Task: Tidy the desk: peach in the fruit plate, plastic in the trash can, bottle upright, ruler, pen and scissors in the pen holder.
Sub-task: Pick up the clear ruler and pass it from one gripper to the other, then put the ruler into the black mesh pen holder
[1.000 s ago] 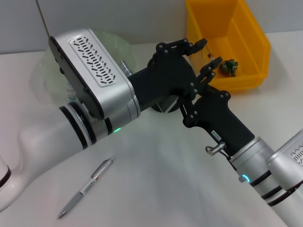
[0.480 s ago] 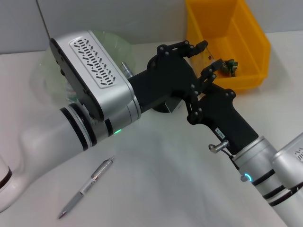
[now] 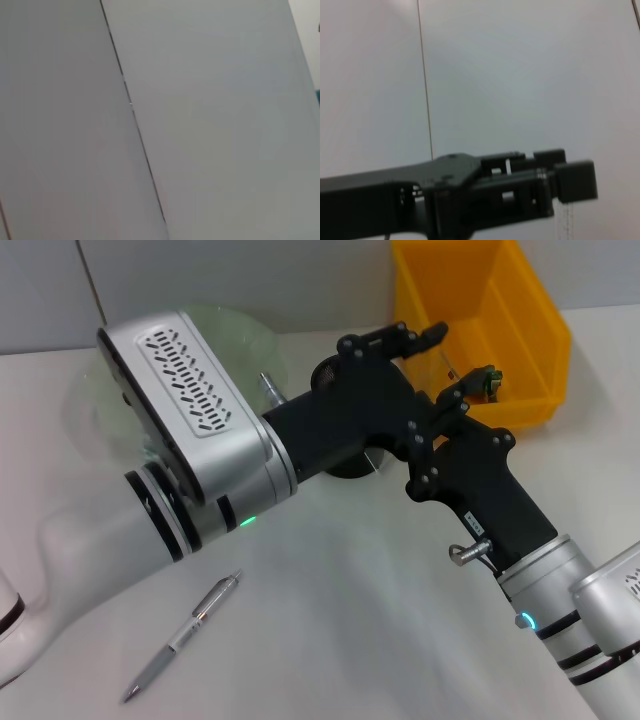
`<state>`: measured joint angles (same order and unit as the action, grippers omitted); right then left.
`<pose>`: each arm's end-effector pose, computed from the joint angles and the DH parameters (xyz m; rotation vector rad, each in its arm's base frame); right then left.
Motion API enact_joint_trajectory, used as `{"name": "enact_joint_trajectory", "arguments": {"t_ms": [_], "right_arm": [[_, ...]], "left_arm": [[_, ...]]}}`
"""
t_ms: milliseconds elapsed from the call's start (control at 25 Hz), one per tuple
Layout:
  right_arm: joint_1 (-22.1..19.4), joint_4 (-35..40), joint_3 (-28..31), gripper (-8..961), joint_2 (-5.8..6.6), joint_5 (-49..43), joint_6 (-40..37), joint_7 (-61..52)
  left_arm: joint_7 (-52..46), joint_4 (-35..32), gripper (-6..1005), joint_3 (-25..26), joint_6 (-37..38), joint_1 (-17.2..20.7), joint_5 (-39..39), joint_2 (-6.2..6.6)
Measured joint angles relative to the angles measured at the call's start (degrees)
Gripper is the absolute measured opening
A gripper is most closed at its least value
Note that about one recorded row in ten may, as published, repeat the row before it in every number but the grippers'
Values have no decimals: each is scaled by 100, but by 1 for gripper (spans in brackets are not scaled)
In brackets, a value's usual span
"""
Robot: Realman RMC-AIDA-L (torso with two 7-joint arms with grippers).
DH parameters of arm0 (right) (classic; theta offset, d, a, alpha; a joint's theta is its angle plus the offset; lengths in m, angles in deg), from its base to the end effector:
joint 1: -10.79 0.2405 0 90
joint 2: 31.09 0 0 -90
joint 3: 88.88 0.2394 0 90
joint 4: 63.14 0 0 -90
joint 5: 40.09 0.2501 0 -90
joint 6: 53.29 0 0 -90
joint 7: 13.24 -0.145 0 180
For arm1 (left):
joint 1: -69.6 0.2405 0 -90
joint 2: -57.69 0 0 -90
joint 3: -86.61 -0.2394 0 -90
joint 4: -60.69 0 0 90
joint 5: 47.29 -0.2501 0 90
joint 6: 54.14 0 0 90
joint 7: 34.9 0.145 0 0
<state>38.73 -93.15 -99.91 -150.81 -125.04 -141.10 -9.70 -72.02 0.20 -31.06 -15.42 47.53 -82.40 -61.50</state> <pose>0.2402 0.2624 -0.1147 -1.7961 0.4468 1.0571 -0.0830 0.3446 -0.1153 -2.4325 0.1082 -0.9212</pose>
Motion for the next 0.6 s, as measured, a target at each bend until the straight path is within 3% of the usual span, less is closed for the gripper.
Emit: {"name": "enact_joint_trajectory", "arguments": {"t_ms": [40, 240, 400, 600], "right_arm": [[0, -1, 17, 26, 1, 4, 53, 1], [3, 1, 71, 11, 8, 17, 206, 7], [-25, 37, 177, 13, 24, 22, 208, 15], [-74, 16, 407, 24, 204, -7, -5, -98]], "left_arm": [[235, 43, 431, -17, 41, 8, 301, 0], [360, 90, 637, 9, 150, 31, 529, 1], [346, 89, 683, 88, 210, 91, 625, 15], [-192, 63, 740, 664, 1051, 507, 506, 124]]}}
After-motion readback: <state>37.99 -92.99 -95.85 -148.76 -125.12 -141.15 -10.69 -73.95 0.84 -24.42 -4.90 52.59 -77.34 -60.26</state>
